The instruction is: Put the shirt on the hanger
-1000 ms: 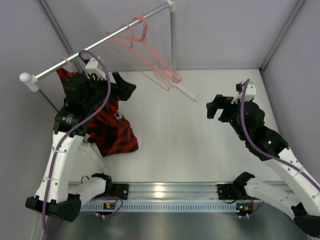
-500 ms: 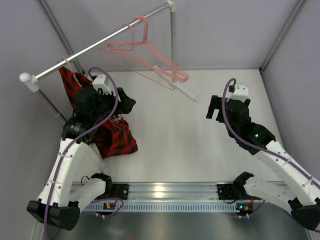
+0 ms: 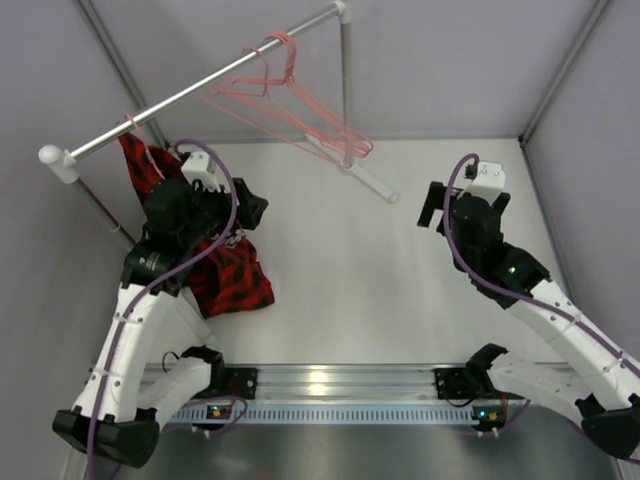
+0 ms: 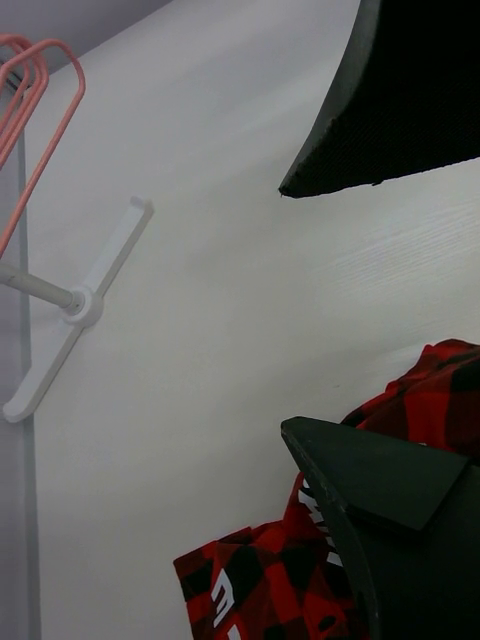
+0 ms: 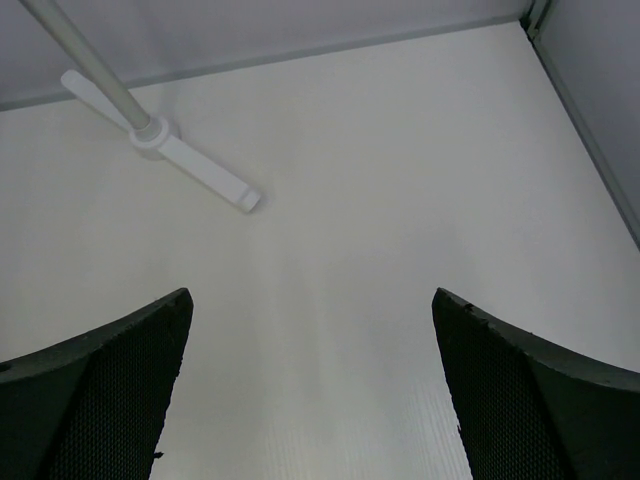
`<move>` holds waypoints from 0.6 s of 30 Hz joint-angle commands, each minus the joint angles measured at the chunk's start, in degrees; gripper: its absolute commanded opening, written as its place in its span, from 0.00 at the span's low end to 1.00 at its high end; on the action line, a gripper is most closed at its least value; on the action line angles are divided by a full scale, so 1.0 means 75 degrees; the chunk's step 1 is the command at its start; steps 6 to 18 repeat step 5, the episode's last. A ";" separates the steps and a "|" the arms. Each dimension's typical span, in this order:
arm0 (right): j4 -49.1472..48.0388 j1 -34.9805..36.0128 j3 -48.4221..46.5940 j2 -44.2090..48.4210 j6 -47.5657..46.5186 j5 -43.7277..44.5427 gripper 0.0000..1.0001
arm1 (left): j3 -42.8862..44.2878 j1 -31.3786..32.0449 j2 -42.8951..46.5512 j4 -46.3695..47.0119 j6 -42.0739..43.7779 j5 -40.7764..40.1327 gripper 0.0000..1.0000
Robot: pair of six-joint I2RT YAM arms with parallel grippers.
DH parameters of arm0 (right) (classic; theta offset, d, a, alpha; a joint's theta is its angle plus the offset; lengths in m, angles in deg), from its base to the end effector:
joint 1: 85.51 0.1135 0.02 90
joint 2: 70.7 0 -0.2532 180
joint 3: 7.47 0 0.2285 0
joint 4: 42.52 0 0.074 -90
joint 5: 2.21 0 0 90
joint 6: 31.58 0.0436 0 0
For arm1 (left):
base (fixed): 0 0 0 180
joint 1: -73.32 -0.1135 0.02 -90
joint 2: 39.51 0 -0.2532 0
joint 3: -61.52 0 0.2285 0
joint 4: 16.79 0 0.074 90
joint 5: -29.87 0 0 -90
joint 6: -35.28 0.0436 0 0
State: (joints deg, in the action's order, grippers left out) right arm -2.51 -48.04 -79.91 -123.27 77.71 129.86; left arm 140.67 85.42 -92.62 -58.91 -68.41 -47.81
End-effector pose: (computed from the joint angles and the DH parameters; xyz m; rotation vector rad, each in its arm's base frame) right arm 0.1613 0.0868 0.3556 0.1894 1.8194 -0.0113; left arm 0.1793 -0.0479 0.3840 0.1259 1.8717 -0.5107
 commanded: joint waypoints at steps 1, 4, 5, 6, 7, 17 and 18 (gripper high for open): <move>-0.0529 0.0043 -0.0399 0.0084 -0.0205 0.0321 1.00 | -0.0026 -0.0031 0.0236 0.0574 -0.0095 -0.0095 0.95; -0.0541 0.0043 -0.0341 0.0237 -0.0240 0.0205 1.00 | -0.0120 -0.0031 0.0213 0.0586 -0.0120 -0.0002 0.95; -0.0541 0.0043 -0.0294 0.0306 -0.0321 0.0007 1.00 | -0.0167 -0.0031 0.0225 0.0586 -0.0154 -0.0013 0.95; -0.0541 0.0043 -0.0294 0.0306 -0.0321 0.0007 1.00 | -0.0167 -0.0031 0.0225 0.0586 -0.0154 -0.0013 0.95; -0.0541 0.0043 -0.0294 0.0306 -0.0321 0.0007 1.00 | -0.0167 -0.0031 0.0225 0.0586 -0.0154 -0.0013 0.95; -0.0541 0.0043 -0.0294 0.0306 -0.0321 0.0007 1.00 | -0.0167 -0.0031 0.0225 0.0586 -0.0154 -0.0013 0.95; -0.0541 0.0043 -0.0294 0.0306 -0.0321 0.0007 1.00 | -0.0167 -0.0031 0.0225 0.0586 -0.0154 -0.0013 0.95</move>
